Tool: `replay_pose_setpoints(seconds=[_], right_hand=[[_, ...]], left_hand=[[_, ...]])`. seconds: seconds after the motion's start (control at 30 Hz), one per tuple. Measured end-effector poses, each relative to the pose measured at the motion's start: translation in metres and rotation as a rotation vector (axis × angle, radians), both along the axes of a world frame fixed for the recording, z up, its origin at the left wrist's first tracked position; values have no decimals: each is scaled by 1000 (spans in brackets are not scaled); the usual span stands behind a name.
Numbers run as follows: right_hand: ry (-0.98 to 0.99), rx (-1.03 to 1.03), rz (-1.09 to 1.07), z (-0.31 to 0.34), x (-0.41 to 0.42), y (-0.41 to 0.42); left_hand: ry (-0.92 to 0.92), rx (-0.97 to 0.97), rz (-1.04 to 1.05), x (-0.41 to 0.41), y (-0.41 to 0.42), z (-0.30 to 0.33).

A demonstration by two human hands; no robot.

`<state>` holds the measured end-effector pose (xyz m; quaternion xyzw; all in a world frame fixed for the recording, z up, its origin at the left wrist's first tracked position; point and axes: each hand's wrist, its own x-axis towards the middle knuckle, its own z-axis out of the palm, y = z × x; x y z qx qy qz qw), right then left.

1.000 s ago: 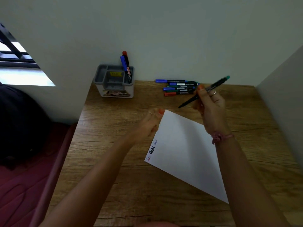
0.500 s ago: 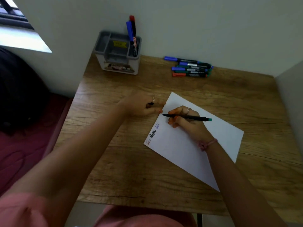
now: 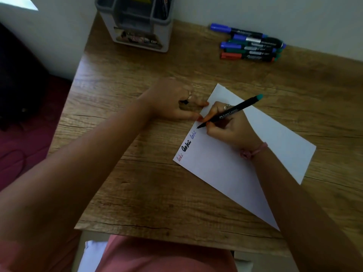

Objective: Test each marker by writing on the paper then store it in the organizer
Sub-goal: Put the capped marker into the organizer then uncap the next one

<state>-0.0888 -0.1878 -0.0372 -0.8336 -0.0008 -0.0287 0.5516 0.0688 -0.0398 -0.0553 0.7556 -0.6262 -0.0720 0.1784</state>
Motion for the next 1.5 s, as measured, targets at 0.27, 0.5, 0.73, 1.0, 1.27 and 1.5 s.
replay_pose_setpoints(seconds=[0.27,0.5,0.73,1.0,1.27,1.5], right_hand=[[3,-29,59,-5,1,-4],[-13,-45,65,-6,2,-2],[-13,-49,63,-7,1,-4],[-26,-42,24,-10,1,-4],[-32,12,-6,-9,3,0],[-19,-7,-13,-9,2,-1]], left_hand=[[44,-47,-24,3,0,0],[70,-27,-6,4,-2,-2],[96,-25,10,3,-2,-2],[96,-24,12,3,-1,-2],[71,-37,-5,4,-2,-5],[93,-34,-3,4,-2,-4]])
